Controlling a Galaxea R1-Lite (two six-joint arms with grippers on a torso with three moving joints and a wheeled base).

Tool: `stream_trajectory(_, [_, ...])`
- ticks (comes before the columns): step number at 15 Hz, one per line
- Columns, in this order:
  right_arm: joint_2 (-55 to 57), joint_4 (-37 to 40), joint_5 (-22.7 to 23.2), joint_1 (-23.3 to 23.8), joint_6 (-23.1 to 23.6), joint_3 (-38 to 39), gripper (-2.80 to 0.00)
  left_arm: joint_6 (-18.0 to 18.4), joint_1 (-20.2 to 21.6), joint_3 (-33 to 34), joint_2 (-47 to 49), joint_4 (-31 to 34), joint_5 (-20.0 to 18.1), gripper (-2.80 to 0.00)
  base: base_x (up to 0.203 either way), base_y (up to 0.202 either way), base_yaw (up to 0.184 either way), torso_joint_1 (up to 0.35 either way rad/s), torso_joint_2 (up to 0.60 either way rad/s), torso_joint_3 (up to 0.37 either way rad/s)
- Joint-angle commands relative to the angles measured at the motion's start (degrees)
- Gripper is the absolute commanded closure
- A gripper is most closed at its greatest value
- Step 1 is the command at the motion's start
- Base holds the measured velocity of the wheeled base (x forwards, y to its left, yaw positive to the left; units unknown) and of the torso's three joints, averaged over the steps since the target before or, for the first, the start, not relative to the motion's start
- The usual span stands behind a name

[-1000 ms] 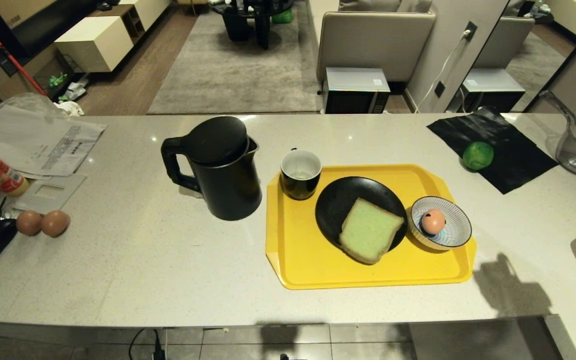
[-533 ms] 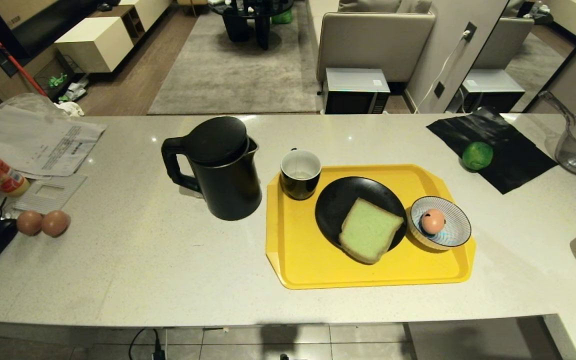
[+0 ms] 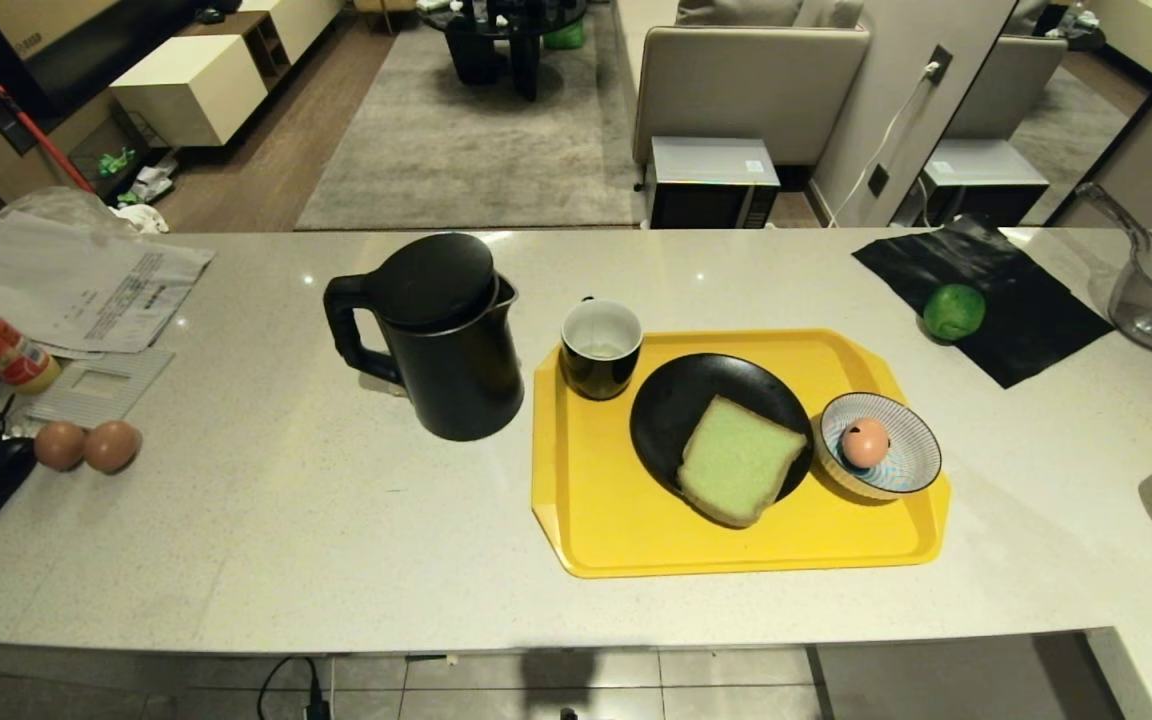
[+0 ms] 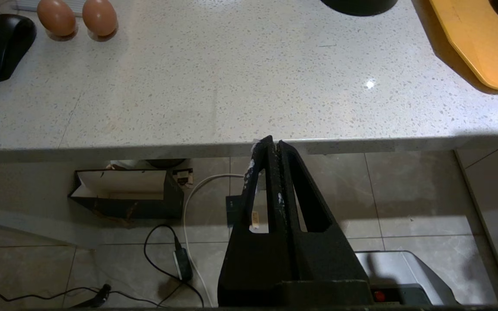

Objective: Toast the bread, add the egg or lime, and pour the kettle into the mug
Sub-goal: Pick up the kettle

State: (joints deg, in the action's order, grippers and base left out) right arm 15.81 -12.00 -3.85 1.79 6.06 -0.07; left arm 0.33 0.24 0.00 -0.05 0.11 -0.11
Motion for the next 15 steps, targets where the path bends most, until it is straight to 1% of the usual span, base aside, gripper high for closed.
stream_trajectory(1, [-4.7,4.9,2.8,-0.9,-0.3,1.6,0.00,0.0,0.0,0.0,0.0,0.0,0.0,0.00,0.000,0.000,0.000,0.000,0.00,0.000])
stream_trajectory(3, [-7.8,7.2,4.2,-1.4,-0.2,1.6,0.00,0.0,0.0,0.0,0.0,0.0,-0.1,0.00,0.000,0.000,0.000,0.000,0.00,0.000])
stream_trajectory(7, [-15.1,8.4,4.2,-1.5,-1.7,1.4,0.00,0.0,0.0,0.0,0.0,0.0,-0.1,0.00,0.000,0.000,0.000,0.000,0.00,0.000])
stream_trajectory(8, [-15.8,8.4,3.8,-1.5,-3.3,1.5,0.00,0.0,0.0,0.0,0.0,0.0,-0.1,0.00,0.000,0.000,0.000,0.000,0.00,0.000])
stream_trajectory(10, [-15.7,7.9,2.0,-1.5,-8.7,1.6,0.00,0.0,0.0,0.0,0.0,0.0,-0.1,0.00,0.000,0.000,0.000,0.000,0.00,0.000])
stream_trajectory(11, [-15.7,7.8,1.8,-1.5,-9.2,1.6,0.00,0.0,0.0,0.0,0.0,0.0,-0.1,0.00,0.000,0.000,0.000,0.000,0.00,0.000])
stream_trajectory(13, [-15.7,7.9,1.8,-1.5,-8.9,1.7,0.00,0.0,0.0,0.0,0.0,0.0,-0.1,0.00,0.000,0.000,0.000,0.000,0.00,0.000])
stream_trajectory(14, [-15.7,7.9,2.2,-1.5,-7.1,1.7,0.00,0.0,0.0,0.0,0.0,0.0,0.0,0.00,0.000,0.000,0.000,0.000,0.00,0.000])
stream_trajectory(15, [-15.7,8.1,3.1,-1.5,-3.8,1.5,0.00,0.0,0.0,0.0,0.0,0.0,-0.1,0.00,0.000,0.000,0.000,0.000,0.00,0.000])
